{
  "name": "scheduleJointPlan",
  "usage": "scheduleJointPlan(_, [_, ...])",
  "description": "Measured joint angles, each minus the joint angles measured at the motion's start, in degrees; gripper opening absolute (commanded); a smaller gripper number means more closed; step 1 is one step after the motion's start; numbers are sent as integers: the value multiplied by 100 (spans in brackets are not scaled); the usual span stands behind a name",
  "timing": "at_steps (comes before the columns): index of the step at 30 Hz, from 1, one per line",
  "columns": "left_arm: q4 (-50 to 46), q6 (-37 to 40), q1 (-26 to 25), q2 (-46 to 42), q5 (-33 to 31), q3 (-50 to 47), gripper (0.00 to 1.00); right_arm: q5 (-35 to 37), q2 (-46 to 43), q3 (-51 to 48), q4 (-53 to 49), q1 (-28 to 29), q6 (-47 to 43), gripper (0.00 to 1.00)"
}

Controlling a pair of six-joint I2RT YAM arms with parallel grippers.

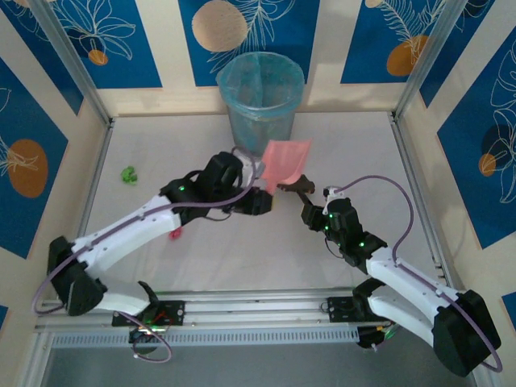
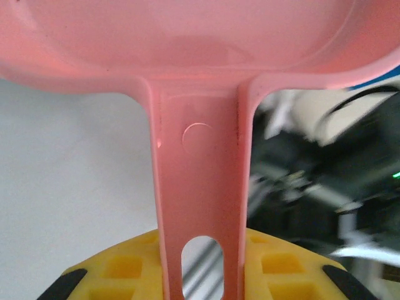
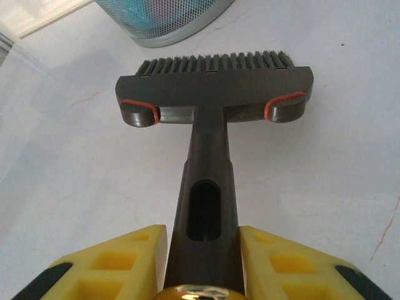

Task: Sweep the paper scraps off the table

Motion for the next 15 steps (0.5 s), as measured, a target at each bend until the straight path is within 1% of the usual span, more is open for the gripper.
scheduleJointPlan(2, [-472,280,35,-411,-612,-337,0,2,-15,0,0,4,0,0])
scheduleJointPlan(5, [-890,470,35,-951,-1397,-850,0,-2,-20,0,2,15,0,0])
scheduleJointPlan(10, [-1279,411,33,-1797,-2702,-1744,0,-28,-50,-4,15,63,-63,0])
scheduleJointPlan(15, [-1360,146,33,-2575,-3635,-2470,0,-192,-328,-146,358,367,-363,0])
